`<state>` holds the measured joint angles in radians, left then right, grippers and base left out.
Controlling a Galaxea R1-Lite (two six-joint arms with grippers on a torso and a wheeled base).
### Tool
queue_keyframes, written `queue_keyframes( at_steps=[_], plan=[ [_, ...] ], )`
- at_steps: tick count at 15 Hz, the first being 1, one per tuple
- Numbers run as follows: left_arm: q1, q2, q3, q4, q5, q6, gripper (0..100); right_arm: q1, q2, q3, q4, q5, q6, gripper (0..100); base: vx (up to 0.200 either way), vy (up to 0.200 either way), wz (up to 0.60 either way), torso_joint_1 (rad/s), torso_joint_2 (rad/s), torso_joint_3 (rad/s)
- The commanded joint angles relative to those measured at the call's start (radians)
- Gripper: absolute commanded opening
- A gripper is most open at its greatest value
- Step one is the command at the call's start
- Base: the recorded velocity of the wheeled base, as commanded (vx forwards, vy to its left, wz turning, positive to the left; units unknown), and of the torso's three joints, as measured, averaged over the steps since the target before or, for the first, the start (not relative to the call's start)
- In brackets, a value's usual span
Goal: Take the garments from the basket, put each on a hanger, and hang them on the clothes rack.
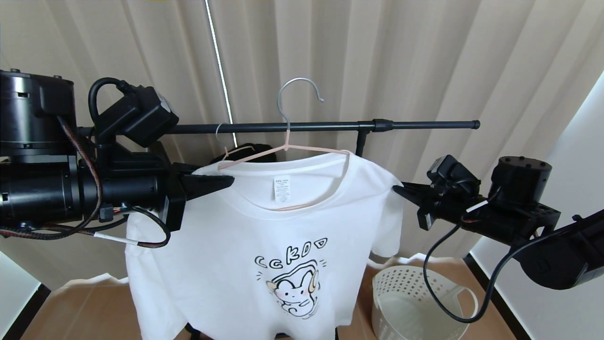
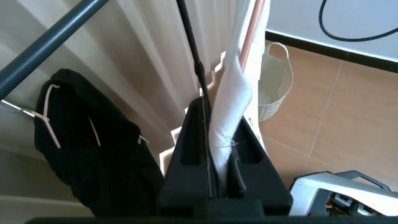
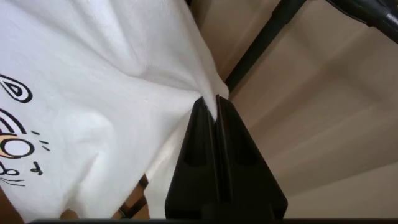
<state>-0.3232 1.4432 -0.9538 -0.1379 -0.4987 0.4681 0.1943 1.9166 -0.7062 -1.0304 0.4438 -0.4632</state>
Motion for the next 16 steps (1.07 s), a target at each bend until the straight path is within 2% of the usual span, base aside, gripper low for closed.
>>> queue_keyframes(
  at_steps=[1,7,8,13,16],
  plan=[
    [0.007,-0.001,0.004,0.0,0.0,0.0,0,-0.001,-0.002,-0.001,0.001,-0.001,0.0,0,0.0,0.0,0.0,0.0,0.0,0.0],
    [0.018,0.002,0.004,0.0,0.0,-0.026,0,0.001,-0.004,0.002,0.001,-0.022,0.0,0,0.0,0.0,0.0,0.0,0.0,0.0],
    [0.018,0.003,0.004,-0.002,0.0,-0.031,0,0.001,-0.004,0.007,-0.003,-0.02,-0.002,100,0.0,0.0,0.0,0.0,0.0,0.0],
    [0.029,0.008,0.006,0.0,0.003,-0.036,0,0.007,-0.01,0.005,-0.002,-0.02,-0.002,100,0.0,0.0,0.0,0.0,0.0,0.0],
    [0.032,0.046,0.007,-0.002,0.089,-0.065,0,0.007,-0.013,0.005,-0.003,-0.02,-0.002,100,0.0,0.0,0.0,0.0,0.0,0.0]
  ],
)
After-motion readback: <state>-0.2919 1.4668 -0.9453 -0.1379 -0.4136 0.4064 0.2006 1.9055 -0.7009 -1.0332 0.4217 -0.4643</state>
